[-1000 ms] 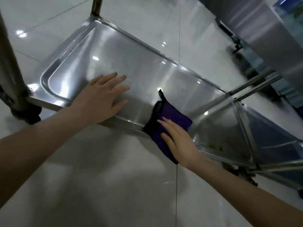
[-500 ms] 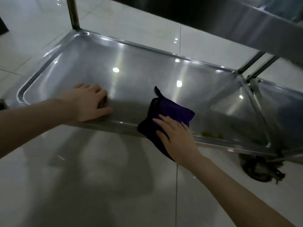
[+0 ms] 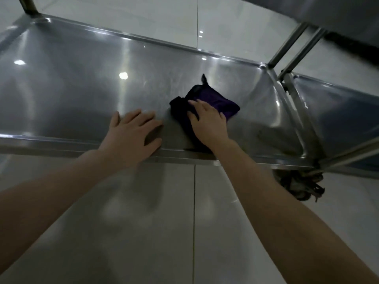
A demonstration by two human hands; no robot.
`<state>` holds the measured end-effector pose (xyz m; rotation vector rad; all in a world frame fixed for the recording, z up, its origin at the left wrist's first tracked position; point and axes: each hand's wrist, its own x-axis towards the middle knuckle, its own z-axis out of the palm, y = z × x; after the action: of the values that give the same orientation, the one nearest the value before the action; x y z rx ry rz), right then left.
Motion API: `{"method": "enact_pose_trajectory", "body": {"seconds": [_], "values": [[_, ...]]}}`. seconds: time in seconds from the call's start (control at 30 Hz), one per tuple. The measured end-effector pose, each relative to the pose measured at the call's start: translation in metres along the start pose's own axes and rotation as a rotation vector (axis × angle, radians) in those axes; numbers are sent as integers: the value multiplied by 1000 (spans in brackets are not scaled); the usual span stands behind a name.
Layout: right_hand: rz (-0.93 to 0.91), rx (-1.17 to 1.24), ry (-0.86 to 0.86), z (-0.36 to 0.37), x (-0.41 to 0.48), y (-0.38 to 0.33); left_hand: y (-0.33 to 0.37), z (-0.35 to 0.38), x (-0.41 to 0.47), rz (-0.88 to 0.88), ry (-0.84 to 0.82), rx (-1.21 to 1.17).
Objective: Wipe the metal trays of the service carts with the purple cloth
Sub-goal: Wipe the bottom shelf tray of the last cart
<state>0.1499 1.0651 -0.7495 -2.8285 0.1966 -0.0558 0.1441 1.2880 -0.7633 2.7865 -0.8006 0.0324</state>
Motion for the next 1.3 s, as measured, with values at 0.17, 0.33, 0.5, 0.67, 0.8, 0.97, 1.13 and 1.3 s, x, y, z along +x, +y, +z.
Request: {"method": "enact_pose_trajectory", "body": {"seconds": [0.17, 0.33, 0.5, 0.67, 0.8, 0.97, 1.13, 1.3], "values": [[-174, -40, 59, -7, -134, 31, 24, -3, 17, -50, 53, 17], [-26, 10, 115, -28, -90, 93, 37, 3, 19, 64, 56, 28], [292, 45, 61, -50, 9, 131, 44, 2, 26, 122, 30, 14], [114, 5, 46, -32, -46, 101, 76, 15, 41, -7, 23, -97], [-5, -53, 50, -30, -141, 96, 91, 35, 47, 55, -48, -9], [184, -10, 92, -59, -86, 170, 93, 35, 46, 75, -7, 10], [433, 20, 64, -84, -10, 214, 94, 30, 40, 91, 29, 15], [205, 40, 131, -62, -90, 168, 98, 24, 43, 55, 20, -25]]}}
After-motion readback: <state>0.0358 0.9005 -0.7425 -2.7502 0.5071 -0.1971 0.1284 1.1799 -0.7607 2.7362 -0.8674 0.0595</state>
